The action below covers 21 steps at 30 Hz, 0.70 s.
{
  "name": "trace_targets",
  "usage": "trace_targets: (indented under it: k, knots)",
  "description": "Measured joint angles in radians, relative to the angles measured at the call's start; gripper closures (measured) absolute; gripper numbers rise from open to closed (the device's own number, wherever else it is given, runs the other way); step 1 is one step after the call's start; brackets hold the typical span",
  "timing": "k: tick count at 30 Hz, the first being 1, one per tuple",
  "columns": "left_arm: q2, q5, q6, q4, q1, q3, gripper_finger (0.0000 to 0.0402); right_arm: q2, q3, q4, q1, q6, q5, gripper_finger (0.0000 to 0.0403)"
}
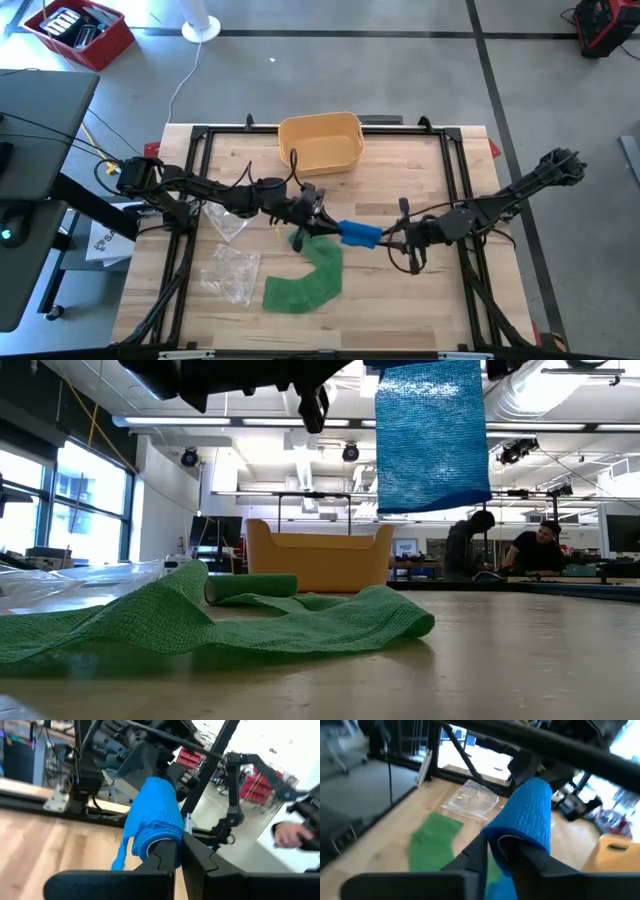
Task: Roll bandage
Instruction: Roll the blue bandage
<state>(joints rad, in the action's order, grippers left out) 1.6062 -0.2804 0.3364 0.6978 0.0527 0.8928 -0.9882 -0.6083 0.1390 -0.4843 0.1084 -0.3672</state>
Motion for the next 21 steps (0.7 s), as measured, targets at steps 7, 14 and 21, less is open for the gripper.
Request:
trace_targets:
  k: [7, 14, 21]
  knots:
    - [-0.002, 0.021, -0.235, -0.003, 0.050, 0.000, 0.0392, 0.001, 0.000, 0.007, 0.000, -0.300, 0.004, 0.0245]
    - [-0.003, 0.099, -0.458, 0.004, 0.115, 0.000, 0.0390, 0.001, 0.000, 0.083, -0.001, -0.381, 0.023, 0.0207]
    - [-0.005, 0.135, -0.514, 0.004, 0.132, 0.000, 0.0389, 0.001, 0.000, 0.118, 0.028, -0.439, 0.046, 0.0231]
